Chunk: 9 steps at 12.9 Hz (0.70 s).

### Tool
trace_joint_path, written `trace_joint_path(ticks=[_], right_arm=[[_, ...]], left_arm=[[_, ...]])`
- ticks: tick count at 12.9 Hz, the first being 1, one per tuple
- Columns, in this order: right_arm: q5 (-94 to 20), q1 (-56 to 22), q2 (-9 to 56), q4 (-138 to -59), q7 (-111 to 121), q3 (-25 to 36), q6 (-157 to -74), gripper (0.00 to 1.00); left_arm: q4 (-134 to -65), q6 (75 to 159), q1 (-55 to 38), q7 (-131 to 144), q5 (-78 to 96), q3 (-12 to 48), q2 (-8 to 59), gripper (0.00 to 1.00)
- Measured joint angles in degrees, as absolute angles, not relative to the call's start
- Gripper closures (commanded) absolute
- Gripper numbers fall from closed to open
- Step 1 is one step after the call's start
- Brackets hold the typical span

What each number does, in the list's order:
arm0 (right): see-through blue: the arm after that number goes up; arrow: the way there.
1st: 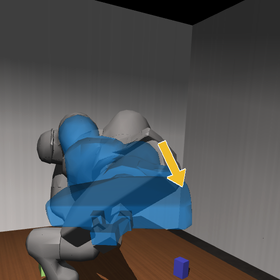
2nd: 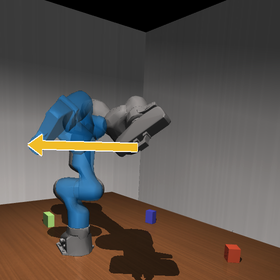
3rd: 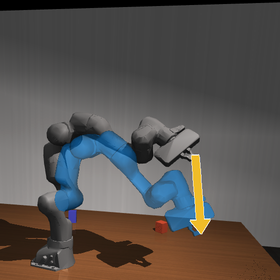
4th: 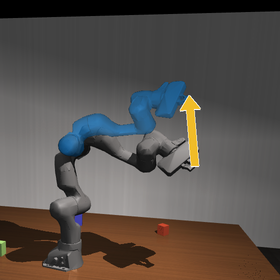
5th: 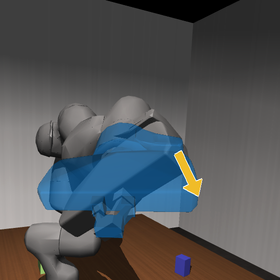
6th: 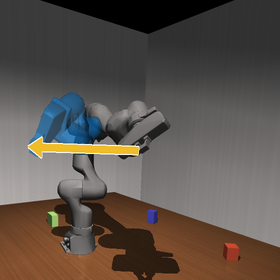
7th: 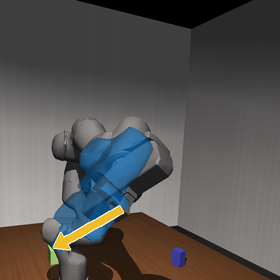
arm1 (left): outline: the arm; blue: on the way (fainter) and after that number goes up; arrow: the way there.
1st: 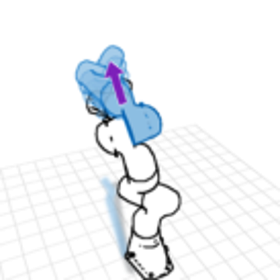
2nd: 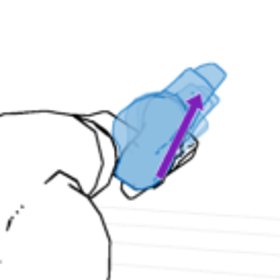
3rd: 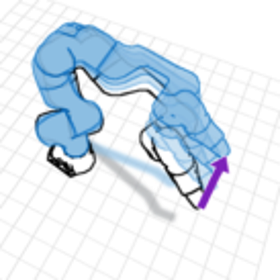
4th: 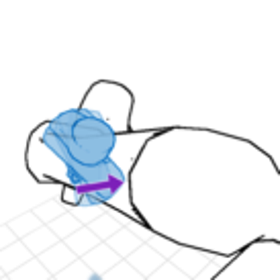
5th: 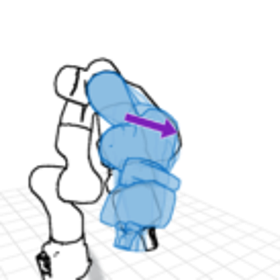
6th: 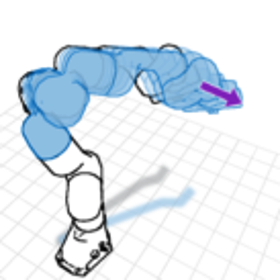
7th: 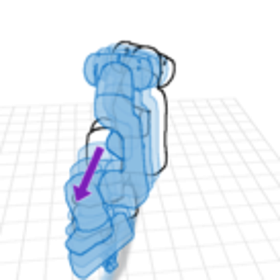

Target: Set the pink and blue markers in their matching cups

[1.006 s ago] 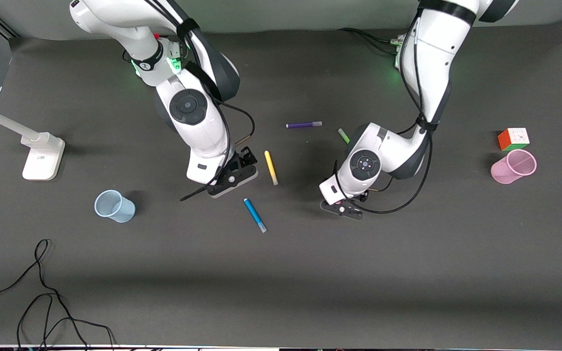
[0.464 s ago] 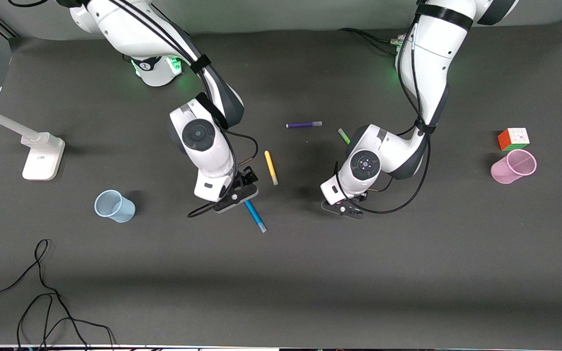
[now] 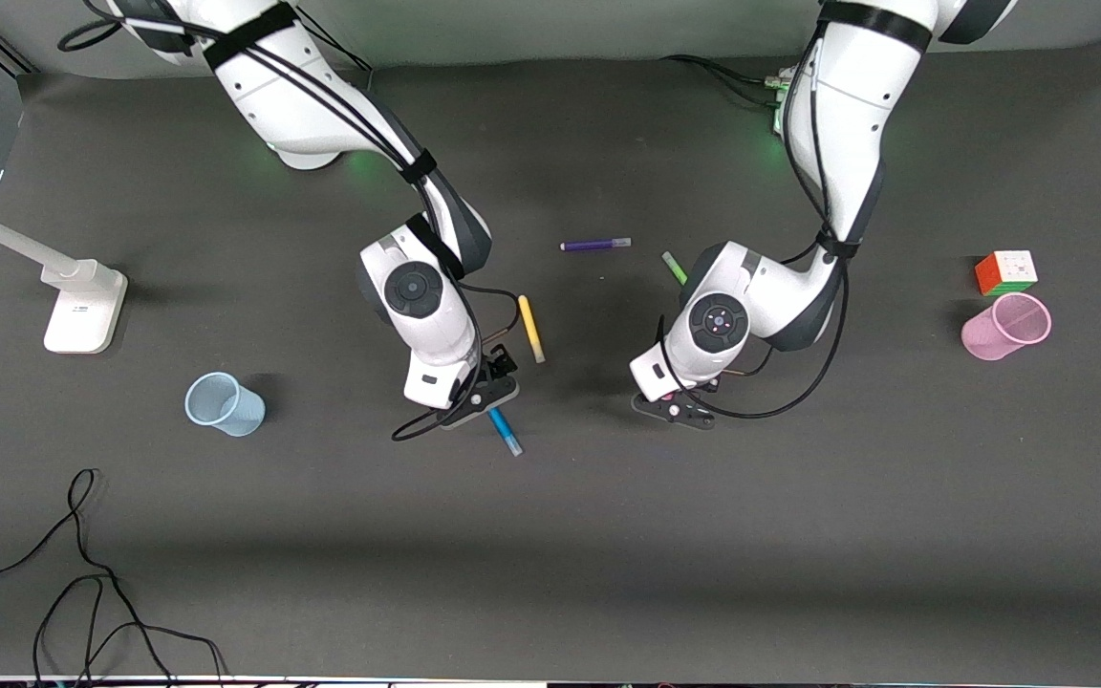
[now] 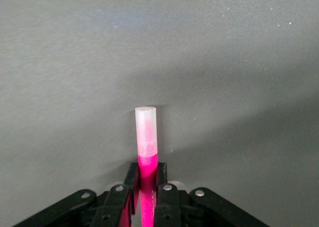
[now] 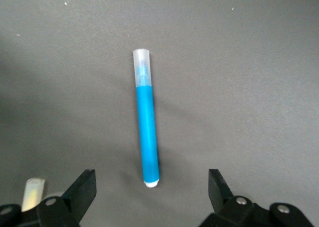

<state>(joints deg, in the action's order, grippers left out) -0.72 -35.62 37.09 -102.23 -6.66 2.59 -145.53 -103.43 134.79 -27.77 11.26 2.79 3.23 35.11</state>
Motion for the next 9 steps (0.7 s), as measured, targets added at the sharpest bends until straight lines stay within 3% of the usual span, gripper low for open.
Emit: trace_joint_path(ticks=[6, 9], right_arm=[[-0.7, -36.6, 39.6, -102.2, -6.6, 2.5, -147.5, 0.01], [-0.7, -36.6, 40.0, -101.9, -6.6, 2.5, -147.5, 0.24]], left_arm=[[-102.2, 111.4, -25.3, 11.2, 2.8, 0.5, 17.6, 1.00], [-102.0, 101.0, -22.3, 11.1, 2.7, 0.2, 8.7, 1.00]])
